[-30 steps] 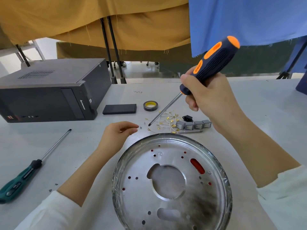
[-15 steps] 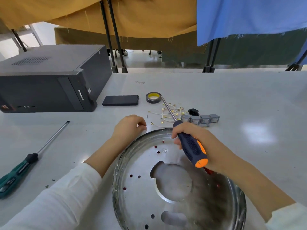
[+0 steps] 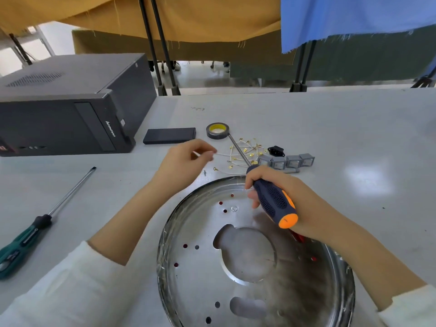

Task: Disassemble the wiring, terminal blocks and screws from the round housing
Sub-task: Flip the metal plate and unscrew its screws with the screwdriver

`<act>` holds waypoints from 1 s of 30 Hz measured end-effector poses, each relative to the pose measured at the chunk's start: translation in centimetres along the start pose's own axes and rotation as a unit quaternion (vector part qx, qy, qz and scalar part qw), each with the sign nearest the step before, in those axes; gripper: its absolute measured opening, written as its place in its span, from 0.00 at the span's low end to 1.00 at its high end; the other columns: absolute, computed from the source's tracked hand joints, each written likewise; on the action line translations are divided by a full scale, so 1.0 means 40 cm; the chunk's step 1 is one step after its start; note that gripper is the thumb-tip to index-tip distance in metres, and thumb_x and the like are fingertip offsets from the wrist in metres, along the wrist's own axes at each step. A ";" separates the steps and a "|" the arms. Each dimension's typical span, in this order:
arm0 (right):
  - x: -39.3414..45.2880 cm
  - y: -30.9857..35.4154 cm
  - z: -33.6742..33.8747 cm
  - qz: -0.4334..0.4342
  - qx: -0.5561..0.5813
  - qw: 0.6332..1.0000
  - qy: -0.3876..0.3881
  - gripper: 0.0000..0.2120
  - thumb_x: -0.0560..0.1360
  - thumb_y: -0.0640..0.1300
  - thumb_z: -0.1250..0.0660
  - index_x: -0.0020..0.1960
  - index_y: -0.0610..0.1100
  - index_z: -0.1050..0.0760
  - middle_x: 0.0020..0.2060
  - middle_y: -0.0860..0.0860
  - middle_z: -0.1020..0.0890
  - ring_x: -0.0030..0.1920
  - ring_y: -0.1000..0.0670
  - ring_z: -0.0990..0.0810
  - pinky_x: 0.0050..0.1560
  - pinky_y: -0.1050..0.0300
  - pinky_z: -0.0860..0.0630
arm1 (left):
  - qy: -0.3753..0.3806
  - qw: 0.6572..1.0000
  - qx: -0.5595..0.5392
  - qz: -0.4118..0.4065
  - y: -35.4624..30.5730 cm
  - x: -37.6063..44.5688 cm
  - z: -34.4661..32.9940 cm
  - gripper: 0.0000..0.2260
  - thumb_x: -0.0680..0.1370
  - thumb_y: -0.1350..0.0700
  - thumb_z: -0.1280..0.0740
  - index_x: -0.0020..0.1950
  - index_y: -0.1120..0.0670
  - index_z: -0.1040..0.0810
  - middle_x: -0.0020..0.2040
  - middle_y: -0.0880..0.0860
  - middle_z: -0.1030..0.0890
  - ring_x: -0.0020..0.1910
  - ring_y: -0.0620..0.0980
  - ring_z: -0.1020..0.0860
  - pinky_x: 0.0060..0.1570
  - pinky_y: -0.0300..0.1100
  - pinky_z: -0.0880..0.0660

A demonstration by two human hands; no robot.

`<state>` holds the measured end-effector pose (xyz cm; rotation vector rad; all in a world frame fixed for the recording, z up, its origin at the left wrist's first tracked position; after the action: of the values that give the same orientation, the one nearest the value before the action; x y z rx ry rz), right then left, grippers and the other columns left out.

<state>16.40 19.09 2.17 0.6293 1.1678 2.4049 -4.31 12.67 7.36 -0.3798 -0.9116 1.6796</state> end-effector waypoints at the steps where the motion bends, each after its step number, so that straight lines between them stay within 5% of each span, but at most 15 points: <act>1: -0.005 0.013 0.006 0.059 -0.028 0.997 -0.035 0.14 0.74 0.37 0.35 0.53 0.54 0.22 0.47 0.54 0.20 0.41 0.53 0.19 0.47 0.53 0.21 | 0.059 0.998 -0.011 -0.014 -0.034 -0.011 -0.006 0.05 0.78 0.52 0.35 0.47 0.46 0.19 0.40 0.40 0.18 0.36 0.36 0.23 0.37 0.27 0.27; 5: -0.032 0.065 0.037 0.096 0.030 0.991 -0.084 0.17 0.74 0.34 0.35 0.55 0.54 0.25 0.50 0.58 0.23 0.41 0.56 0.21 0.44 0.57 0.22 | 0.199 0.971 0.100 -0.082 -0.106 -0.053 -0.060 0.06 0.77 0.46 0.33 0.52 0.45 0.20 0.45 0.40 0.20 0.39 0.36 0.24 0.40 0.25 0.32; 11: -0.068 0.154 0.083 -0.001 0.257 0.964 -0.074 0.13 0.78 0.34 0.38 0.45 0.50 0.21 0.45 0.58 0.21 0.36 0.54 0.19 0.35 0.56 0.22 | 0.087 0.969 0.225 -0.052 -0.092 -0.075 -0.055 0.07 0.79 0.52 0.36 0.54 0.47 0.20 0.45 0.47 0.17 0.39 0.47 0.26 0.43 0.39 0.30; 16: -0.095 0.208 0.101 0.040 0.136 0.981 -0.132 0.07 0.73 0.42 0.31 0.51 0.45 0.25 0.41 0.53 0.20 0.30 0.40 0.24 0.38 0.57 0.20 | 0.111 0.953 0.282 0.027 -0.067 -0.116 -0.001 0.11 0.78 0.54 0.39 0.59 0.44 0.25 0.50 0.50 0.20 0.46 0.52 0.24 0.46 0.45 0.24; 20: -0.089 0.201 0.098 0.014 0.156 0.969 -0.193 0.07 0.74 0.38 0.31 0.51 0.44 0.24 0.34 0.48 0.19 0.29 0.39 0.21 0.34 0.49 0.21 | 0.149 0.935 0.318 0.045 -0.064 -0.134 0.029 0.18 0.76 0.52 0.36 0.66 0.42 0.30 0.58 0.46 0.22 0.52 0.51 0.24 0.46 0.43 0.27; 23: -0.098 0.171 0.098 0.004 0.183 0.954 -0.239 0.05 0.76 0.39 0.34 0.51 0.43 0.25 0.29 0.44 0.22 0.29 0.41 0.22 0.32 0.53 0.27 | 0.122 0.953 0.276 -0.002 -0.088 -0.120 0.012 0.20 0.78 0.50 0.38 0.70 0.45 0.33 0.65 0.45 0.25 0.60 0.50 0.25 0.52 0.41 0.30; 26: -0.111 0.139 0.110 -0.014 0.248 0.931 -0.268 0.05 0.76 0.43 0.34 0.51 0.44 0.26 0.28 0.47 0.25 0.30 0.44 0.26 0.38 0.47 0.31 | 0.130 0.967 0.220 -0.015 -0.100 -0.106 -0.031 0.18 0.80 0.50 0.39 0.70 0.46 0.32 0.65 0.48 0.24 0.60 0.52 0.25 0.56 0.43 0.28; 30: -0.102 0.133 0.125 -0.018 0.305 0.914 -0.266 0.09 0.72 0.48 0.32 0.50 0.45 0.25 0.28 0.48 0.29 0.29 0.46 0.28 0.33 0.53 0.29 | 0.105 0.960 0.260 0.007 -0.073 -0.113 -0.043 0.14 0.78 0.58 0.42 0.62 0.46 0.29 0.55 0.50 0.20 0.49 0.55 0.24 0.43 0.44 0.27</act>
<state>21.69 17.05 8.28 1.3322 1.6315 1.6293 0.23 9.32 7.45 -0.1986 -0.2912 1.7783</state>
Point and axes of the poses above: each hand's wrist, its own x-axis towards the middle knuckle, its own z-axis out of the back of the hand, y = z × x, the point moved 3 cm from there along x, towards the middle knuckle
